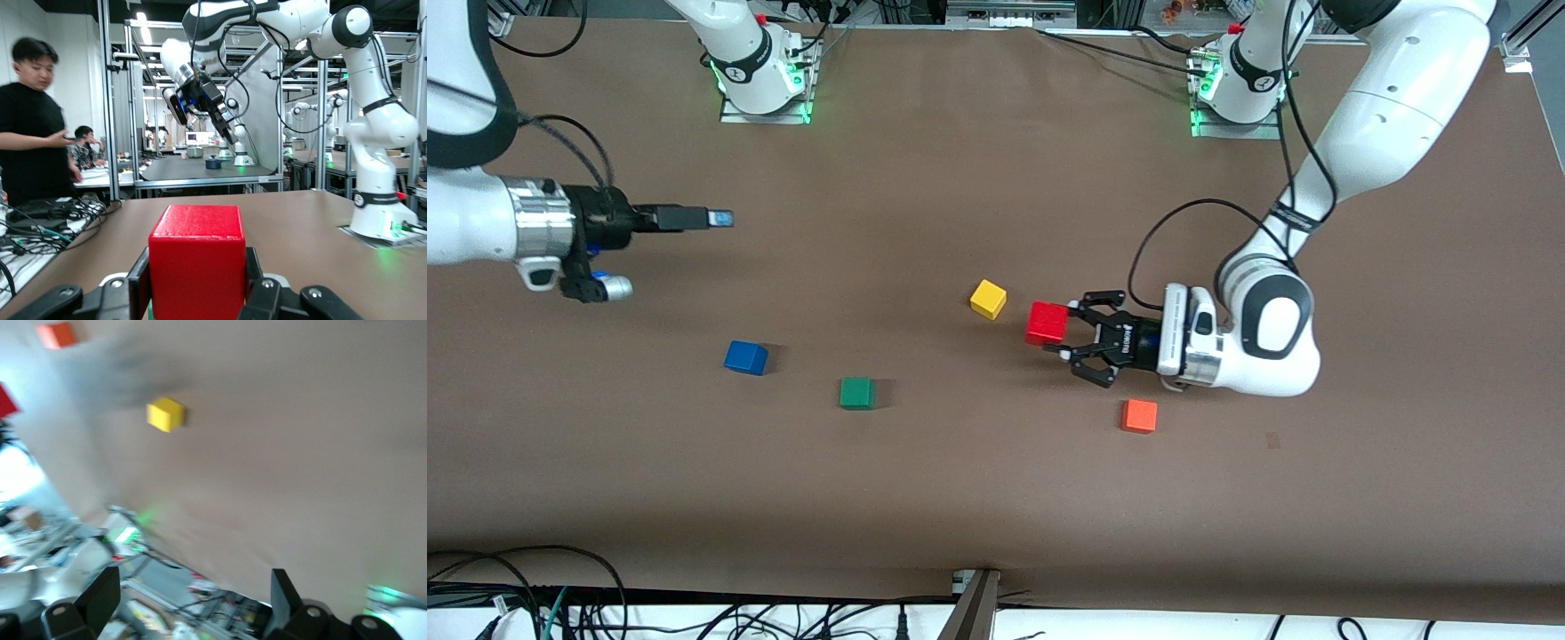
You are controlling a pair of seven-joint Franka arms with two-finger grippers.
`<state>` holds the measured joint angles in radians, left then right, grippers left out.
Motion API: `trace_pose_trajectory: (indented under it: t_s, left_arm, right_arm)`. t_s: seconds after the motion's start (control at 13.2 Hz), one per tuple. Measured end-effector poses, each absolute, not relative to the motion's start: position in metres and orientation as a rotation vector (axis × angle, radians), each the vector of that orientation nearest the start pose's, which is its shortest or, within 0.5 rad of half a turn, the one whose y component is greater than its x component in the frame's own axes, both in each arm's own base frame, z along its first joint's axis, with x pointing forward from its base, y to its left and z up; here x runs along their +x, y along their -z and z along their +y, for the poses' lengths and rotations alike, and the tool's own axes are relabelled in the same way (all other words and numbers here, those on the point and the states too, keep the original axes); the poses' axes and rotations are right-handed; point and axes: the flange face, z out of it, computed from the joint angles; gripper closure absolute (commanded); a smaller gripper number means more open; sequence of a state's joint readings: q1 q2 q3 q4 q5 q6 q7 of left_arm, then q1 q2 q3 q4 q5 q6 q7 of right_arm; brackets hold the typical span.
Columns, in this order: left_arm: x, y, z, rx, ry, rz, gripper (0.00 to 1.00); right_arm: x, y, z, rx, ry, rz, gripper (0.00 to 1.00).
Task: Pass red block to right arm, stack on blue
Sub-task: 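Lift the red cube with the left gripper while the right gripper approaches, then grasp the red cube with the right gripper from the left gripper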
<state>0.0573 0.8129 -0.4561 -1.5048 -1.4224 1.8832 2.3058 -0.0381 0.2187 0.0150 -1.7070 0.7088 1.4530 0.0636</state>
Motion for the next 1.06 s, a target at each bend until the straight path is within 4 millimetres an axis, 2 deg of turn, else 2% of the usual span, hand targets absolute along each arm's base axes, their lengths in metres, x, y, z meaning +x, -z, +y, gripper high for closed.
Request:
trace_pose_trajectory:
  t_s: [0.38, 0.61, 0.84, 1.06]
  left_arm:
    - [0.632, -0.276, -0.368, 1.090, -1.264, -1.131, 1.00]
    - [0.612, -0.279, -0.413, 1.104, -1.268, -1.058, 1.00]
    - [0.590, -0.283, -0.457, 1.146, -1.264, -0.993, 1.00]
    - [0.566, -0.294, -0.502, 1.182, -1.255, -0.946, 1.00]
  right_arm:
    - [0.596, -0.450, 0.090, -1.983, -0.545, 0.287, 0.00]
    - [0.607, -0.431, 0.110, -1.886, -0.442, 0.254, 0.00]
    - [0.599, -0.406, 0.139, -1.801, -0.346, 0.175, 0.00]
    - [0.589, -0.389, 0.156, -1.789, -0.269, 0.053, 0.00]
